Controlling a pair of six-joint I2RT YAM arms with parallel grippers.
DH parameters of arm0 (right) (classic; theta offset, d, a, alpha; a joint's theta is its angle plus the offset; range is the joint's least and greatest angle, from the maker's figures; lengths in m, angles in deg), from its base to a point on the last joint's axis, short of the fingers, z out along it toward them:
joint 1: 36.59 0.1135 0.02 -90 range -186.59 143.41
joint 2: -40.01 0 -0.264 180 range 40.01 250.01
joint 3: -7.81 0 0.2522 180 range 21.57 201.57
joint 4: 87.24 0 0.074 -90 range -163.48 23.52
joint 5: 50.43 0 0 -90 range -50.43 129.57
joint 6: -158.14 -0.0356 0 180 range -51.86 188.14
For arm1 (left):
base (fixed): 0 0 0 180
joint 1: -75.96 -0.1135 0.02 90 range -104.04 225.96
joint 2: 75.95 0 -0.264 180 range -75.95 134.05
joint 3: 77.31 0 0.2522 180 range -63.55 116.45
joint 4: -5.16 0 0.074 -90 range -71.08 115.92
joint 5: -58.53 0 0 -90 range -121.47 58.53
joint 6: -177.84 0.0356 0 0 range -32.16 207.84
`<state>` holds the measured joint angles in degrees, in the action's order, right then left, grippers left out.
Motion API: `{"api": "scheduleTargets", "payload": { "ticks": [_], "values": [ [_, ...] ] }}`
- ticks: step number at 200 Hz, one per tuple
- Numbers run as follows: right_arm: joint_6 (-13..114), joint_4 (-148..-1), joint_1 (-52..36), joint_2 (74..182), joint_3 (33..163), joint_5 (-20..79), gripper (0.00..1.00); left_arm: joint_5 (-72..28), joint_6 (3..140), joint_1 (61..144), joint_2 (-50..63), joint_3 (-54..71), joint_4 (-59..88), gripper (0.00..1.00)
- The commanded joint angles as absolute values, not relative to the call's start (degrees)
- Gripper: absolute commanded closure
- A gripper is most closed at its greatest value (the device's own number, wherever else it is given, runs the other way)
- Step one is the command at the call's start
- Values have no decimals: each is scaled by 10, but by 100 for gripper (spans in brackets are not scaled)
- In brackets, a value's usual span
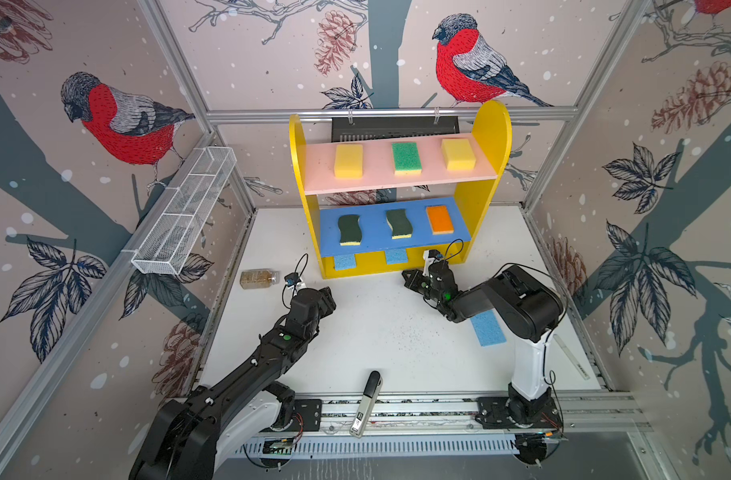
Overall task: Place and organize the cleaning sponges onto the shelf
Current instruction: 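Open the right gripper and move it back over the light-blue sponge on the table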
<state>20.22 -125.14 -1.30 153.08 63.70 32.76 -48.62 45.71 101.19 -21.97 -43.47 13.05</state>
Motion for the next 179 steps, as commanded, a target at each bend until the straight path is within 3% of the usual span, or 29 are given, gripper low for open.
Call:
{"api": "scheduleTargets", "payload": {
  "ticks": [1, 126, 179],
  "values": [
    [222, -1232, -5, 1501, 624, 345, 96, -496, 455, 1014, -228, -435, 149, 32],
    [299, -1052, 59, 1300, 582, 454, 81, -471, 459, 1033, -279, -426, 217, 32],
    [320, -975, 63, 1218, 558, 494, 66, -472, 468, 1036, -292, -415, 244, 32]
  ]
}}
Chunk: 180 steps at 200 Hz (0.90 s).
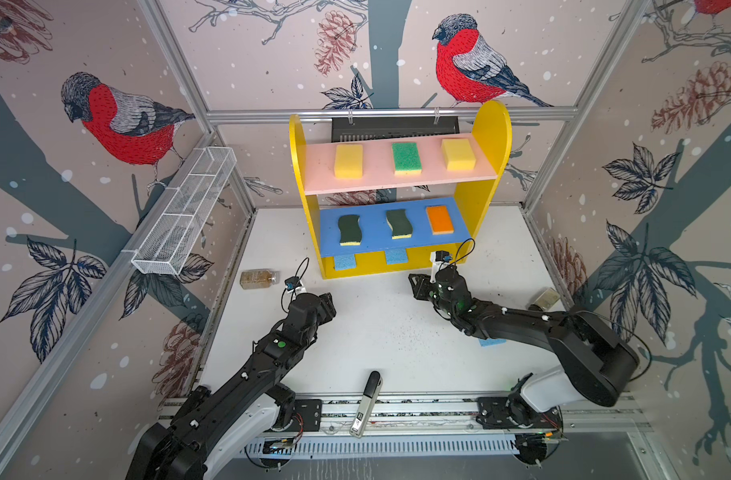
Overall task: Place and organize the cleaning sponges onto the shelf
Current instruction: 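Open the right gripper and move it back over the light-blue sponge on the table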
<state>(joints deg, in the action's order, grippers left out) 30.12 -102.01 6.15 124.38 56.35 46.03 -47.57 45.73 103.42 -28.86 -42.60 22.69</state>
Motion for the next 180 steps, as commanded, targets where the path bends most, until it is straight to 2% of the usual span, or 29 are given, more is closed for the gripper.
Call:
{"api": "scheduleTargets", "payload": {
  "ticks": [1, 30, 56, 75, 132, 180],
  "values": [
    [321, -973, 63, 1216, 558, 495, 65, -473, 468, 1036, -293, -415, 245, 32],
    [331, -928, 63, 1174, 555, 517, 55, -474, 466, 1036, -294, -416, 245, 32],
    [326, -887, 63, 1140, 548, 545, 37, -464, 462, 1038, -294, -416, 239, 32],
    [323, -854, 63, 1121, 545, 565, 31, -462, 461, 1044, -293, -413, 238, 31],
    [269, -720, 53, 1026, 523, 638, 24, -456, 459, 1052, -292, -405, 250, 31],
    [181, -584, 5, 979, 502, 667, 21, -453, 450, 1059, -304, -421, 249, 31]
  ]
}}
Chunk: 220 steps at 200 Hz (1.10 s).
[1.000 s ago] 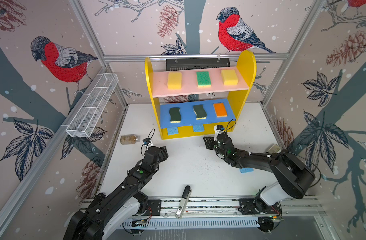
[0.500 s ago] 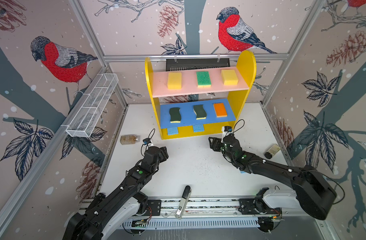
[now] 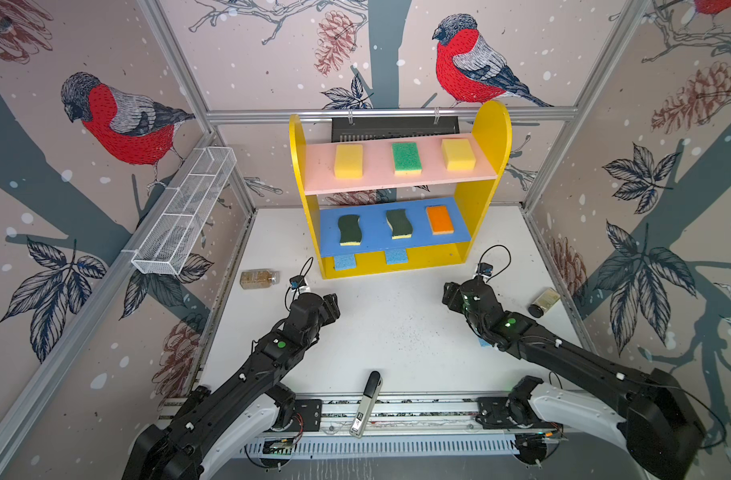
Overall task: Place and organize the cleaning sponges onto the shelf
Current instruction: 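Open the right gripper and move it back over the light-blue sponge on the table, then lower the open right gripper and close it on the table light-blue sponge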
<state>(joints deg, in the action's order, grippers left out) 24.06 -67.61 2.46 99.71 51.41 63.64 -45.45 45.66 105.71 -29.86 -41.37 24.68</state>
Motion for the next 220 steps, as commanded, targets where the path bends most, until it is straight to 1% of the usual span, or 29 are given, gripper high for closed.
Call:
{"api": "scheduleTargets", "payload": {
  "ticks": [1, 55, 92, 116, 141, 180, 220],
  "values": [
    [179, -582, 3, 978, 501, 667, 21, -453, 449, 1059, -305, -421, 249, 31],
    [155, -532, -66, 900, 453, 657, 19, -447, 445, 1059, -309, -430, 248, 31],
    [178, -522, -152, 857, 431, 620, 17, -442, 439, 1061, -313, -446, 238, 31],
    [193, -523, -218, 862, 418, 576, 18, -441, 437, 1062, -313, -452, 235, 31],
    [205, -536, -261, 871, 404, 538, 18, -443, 436, 1062, -317, -458, 236, 31],
    [206, -587, -291, 884, 376, 480, 20, -447, 437, 1062, -318, -467, 231, 31],
    [205, -614, -300, 904, 362, 463, 20, -450, 440, 1061, -318, -468, 235, 31]
  ]
}}
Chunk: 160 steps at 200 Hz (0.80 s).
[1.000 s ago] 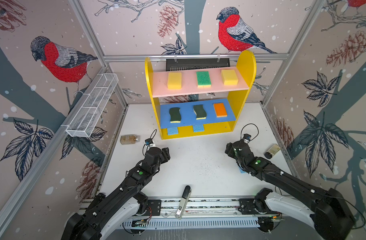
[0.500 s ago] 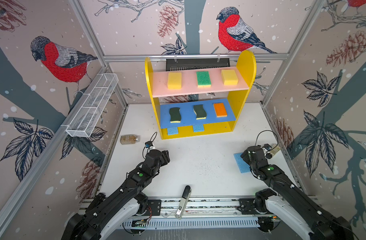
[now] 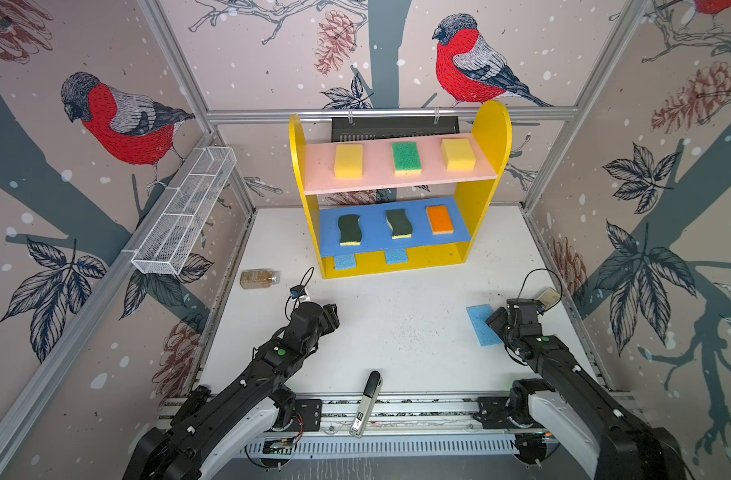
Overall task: Place and organize the cleaning sponges onto the shelf
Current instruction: 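Lower the open right gripper and close it on the table light-blue sponge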
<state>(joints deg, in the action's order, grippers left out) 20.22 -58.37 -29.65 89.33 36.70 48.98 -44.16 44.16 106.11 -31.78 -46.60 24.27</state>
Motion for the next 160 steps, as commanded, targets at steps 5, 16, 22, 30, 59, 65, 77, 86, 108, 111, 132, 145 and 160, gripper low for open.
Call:
{"api": "scheduleTargets", "payload": {
  "ticks": [5, 16, 22, 30, 59, 65, 77, 86, 108, 111, 132, 145, 160],
  "values": [
    [207, -616, -299, 907, 361, 458, 20, -451, 440, 1062, -318, -468, 236, 31],
    [208, -619, -300, 913, 361, 447, 20, -453, 441, 1062, -319, -470, 237, 31],
    [208, -619, -300, 917, 362, 440, 20, -452, 441, 1062, -321, -471, 236, 31],
    [208, -620, -299, 922, 362, 432, 20, -452, 441, 1062, -322, -471, 235, 31],
    [204, -634, -299, 934, 359, 401, 21, -451, 438, 1062, -325, -472, 237, 31],
    [203, -636, -300, 935, 357, 396, 22, -451, 437, 1061, -326, -472, 238, 31],
    [202, -639, -297, 934, 355, 390, 22, -451, 436, 1061, -329, -473, 241, 31],
    [200, -638, -297, 932, 353, 388, 22, -451, 435, 1062, -333, -472, 242, 31],
    [197, -638, -295, 924, 350, 374, 22, -452, 434, 1062, -345, -474, 250, 31],
    [196, -638, -294, 923, 349, 373, 22, -452, 433, 1062, -347, -474, 251, 31],
    [183, -637, -285, 916, 342, 361, 22, -454, 431, 1062, -357, -473, 259, 31],
    [174, -640, -275, 911, 338, 356, 22, -454, 429, 1061, -363, -472, 263, 31],
    [164, -642, -259, 905, 336, 357, 22, -453, 427, 1062, -368, -473, 266, 31]
  ]
}}
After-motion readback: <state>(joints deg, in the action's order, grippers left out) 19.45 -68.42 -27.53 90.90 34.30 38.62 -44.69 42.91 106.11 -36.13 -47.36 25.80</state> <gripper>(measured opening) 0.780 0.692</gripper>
